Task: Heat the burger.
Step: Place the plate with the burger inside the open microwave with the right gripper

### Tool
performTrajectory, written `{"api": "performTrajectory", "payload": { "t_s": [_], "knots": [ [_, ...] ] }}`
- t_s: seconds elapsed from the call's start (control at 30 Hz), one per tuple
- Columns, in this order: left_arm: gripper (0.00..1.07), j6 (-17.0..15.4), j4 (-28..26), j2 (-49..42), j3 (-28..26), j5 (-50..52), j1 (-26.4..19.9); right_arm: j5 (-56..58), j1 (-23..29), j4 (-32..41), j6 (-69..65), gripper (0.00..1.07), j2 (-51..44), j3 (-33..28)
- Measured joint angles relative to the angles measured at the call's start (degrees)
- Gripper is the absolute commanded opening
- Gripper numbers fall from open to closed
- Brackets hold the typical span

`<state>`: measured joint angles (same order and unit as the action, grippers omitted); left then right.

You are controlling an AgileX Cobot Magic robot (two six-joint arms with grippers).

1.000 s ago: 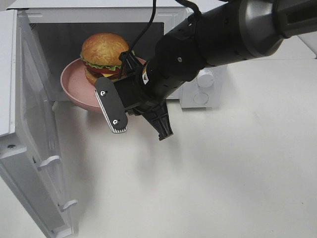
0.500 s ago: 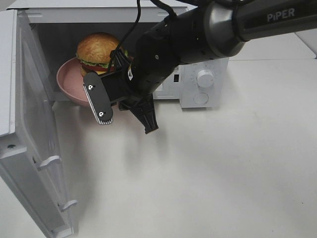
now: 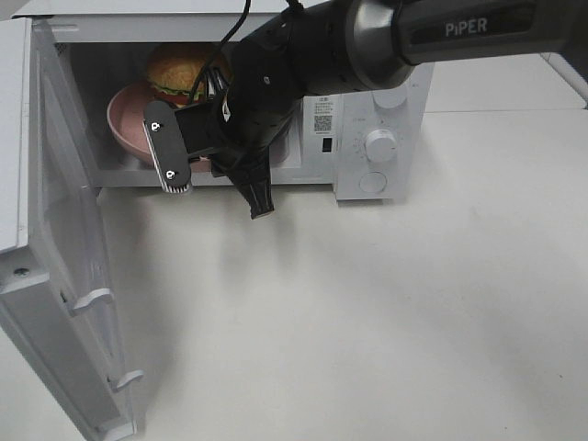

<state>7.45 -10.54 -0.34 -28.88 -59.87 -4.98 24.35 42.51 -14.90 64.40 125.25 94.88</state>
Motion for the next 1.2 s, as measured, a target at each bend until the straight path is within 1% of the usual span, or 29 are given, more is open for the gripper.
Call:
{"api": "performTrajectory", "payload": {
  "t_s": [0.27,0.37,0.6,0.8,1.2],
  "knots": [
    [0.98,0.00,0.00,0.00,0.00,0.00,0.00,0.46,-1.66,-1.60,-0.40,0.00,1.43,2.18],
    [0.98,0.00,0.00,0.00,0.00,0.00,0.00,0.57,-1.89,-1.72,-0.40,0.00,2.58,4.30],
    [0.98,0.00,0.06,0.00,0.00,0.00,0.00,0.63,-1.89,-1.95,-0.40,0.00,4.30,7.05],
    [0.98,0.00,0.06,0.00,0.00,0.00,0.00,1.43,-1.89,-1.95,-0.40,0.00,6.88,10.54],
    [0.98,0.00,0.23,0.00,0.00,0.00,0.00,1.89,-2.01,-1.89,-0.40,0.00,9.57,13.64]
  ]
}}
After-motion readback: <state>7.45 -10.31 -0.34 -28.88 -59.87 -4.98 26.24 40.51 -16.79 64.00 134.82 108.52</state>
